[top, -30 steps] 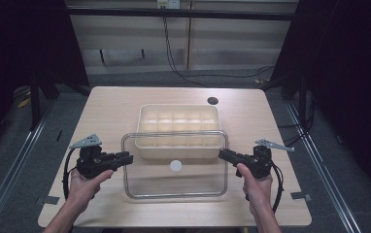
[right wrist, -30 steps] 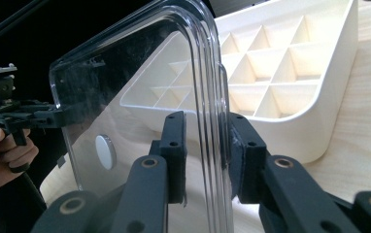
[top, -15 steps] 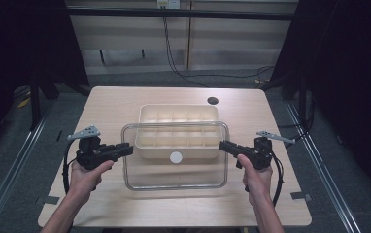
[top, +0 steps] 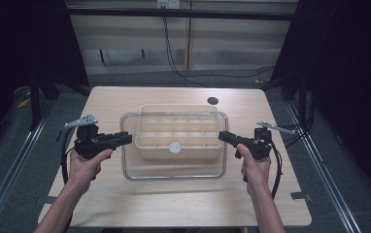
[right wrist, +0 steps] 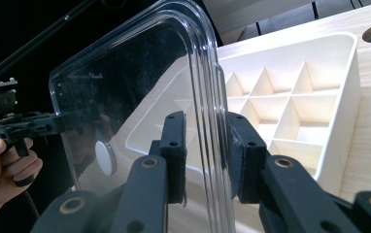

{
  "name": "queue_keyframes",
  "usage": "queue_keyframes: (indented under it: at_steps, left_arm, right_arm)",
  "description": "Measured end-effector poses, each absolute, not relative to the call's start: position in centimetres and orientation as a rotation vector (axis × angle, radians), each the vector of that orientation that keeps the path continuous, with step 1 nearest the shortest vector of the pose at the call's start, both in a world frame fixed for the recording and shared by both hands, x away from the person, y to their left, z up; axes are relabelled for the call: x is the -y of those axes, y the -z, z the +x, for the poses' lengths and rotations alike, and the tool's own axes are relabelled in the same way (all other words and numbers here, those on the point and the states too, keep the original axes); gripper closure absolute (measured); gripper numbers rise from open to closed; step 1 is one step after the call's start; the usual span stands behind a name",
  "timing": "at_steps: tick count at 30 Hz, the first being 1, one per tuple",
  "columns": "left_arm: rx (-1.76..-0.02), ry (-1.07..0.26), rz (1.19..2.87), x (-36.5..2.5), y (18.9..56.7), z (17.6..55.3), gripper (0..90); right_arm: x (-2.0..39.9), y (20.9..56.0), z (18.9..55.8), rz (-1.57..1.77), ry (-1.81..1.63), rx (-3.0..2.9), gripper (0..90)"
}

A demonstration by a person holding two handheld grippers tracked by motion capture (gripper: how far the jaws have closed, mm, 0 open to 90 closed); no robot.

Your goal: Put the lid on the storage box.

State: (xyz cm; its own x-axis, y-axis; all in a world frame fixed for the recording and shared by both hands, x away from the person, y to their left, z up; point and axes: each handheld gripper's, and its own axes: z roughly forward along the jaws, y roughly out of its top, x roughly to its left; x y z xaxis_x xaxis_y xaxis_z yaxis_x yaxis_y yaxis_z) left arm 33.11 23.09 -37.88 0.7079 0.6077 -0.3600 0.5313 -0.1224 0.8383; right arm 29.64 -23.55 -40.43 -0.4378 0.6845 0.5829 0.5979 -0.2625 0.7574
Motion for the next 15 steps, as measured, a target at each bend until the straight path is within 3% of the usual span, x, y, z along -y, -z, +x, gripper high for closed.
queue_keyframes:
  at_steps: [15]
  left_arm:
    - [-0.909, -0.096, 1.751, -22.7, 36.4, 34.9, 70.2]
  right_arm:
    - [23.9, 39.5, 31.4, 1.626, -1.854, -1.825, 71.5]
